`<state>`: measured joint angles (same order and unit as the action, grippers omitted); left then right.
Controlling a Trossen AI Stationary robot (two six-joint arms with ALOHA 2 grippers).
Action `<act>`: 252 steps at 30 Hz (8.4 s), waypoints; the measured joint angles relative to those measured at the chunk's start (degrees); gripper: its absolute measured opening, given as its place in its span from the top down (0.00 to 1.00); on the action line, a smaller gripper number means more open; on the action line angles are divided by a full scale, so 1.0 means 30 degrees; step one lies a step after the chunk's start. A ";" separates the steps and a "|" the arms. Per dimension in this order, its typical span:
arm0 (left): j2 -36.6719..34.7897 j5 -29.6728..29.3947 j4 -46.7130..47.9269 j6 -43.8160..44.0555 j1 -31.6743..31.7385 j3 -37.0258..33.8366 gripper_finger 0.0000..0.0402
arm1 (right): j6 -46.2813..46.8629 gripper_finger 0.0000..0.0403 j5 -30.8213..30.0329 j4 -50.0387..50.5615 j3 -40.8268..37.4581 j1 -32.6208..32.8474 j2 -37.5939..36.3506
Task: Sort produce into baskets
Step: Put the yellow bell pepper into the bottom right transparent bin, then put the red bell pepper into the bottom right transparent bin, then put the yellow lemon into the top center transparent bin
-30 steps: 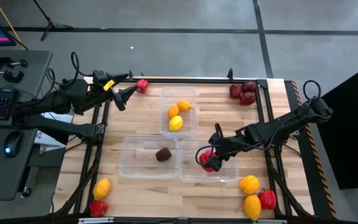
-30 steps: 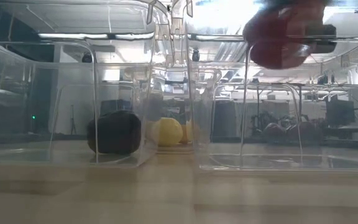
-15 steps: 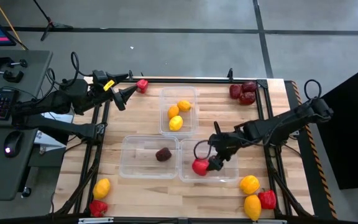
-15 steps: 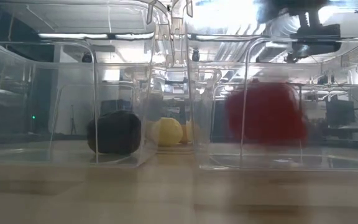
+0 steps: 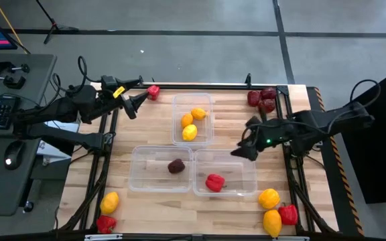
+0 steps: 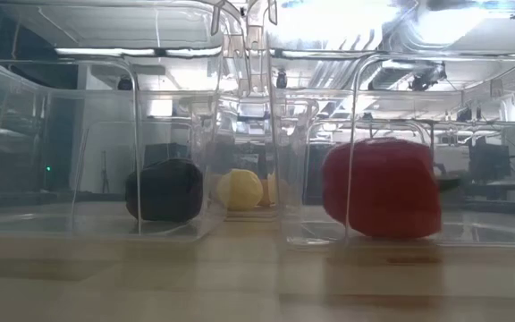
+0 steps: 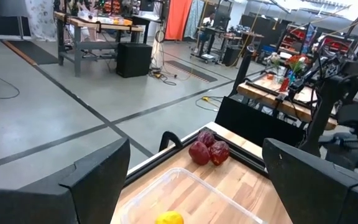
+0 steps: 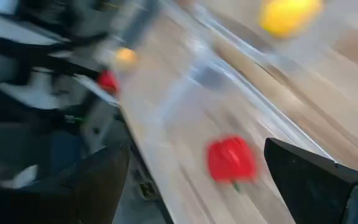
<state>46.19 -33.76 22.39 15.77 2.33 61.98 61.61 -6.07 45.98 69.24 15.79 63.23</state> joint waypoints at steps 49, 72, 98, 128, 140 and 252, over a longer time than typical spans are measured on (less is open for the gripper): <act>0.1532 0.0918 0.0133 -0.0322 0.1647 -0.0007 0.13 | 1.9306 0.11 0.5111 -0.2109 -1.0171 1.1666 0.2802; 0.1532 0.0893 0.0125 -0.0966 0.1647 -0.0007 0.13 | 1.6936 0.58 0.4252 0.4390 -0.5992 1.1622 0.1850; 0.1534 0.0517 0.0058 -0.0847 0.1647 -0.0007 0.13 | 0.5091 0.99 -0.7789 0.3447 0.2450 0.6990 0.1800; 0.2541 0.1622 0.5969 0.5485 0.4507 0.1833 0.13 | 0.2993 0.26 -0.5927 0.8786 0.1883 0.0980 0.1410; 1.2855 0.6653 0.9405 0.0958 1.5128 0.3002 0.13 | -0.1212 0.19 -0.5829 0.7598 0.1883 -0.2556 0.1958; 0.7385 0.4460 1.5104 1.3115 -1.2241 0.3883 0.09 | -0.2009 0.19 -1.2994 -0.0583 0.3894 0.0541 0.2872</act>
<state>68.34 -20.38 67.70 55.12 -34.40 73.63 55.58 -45.05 44.23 80.93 17.41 71.84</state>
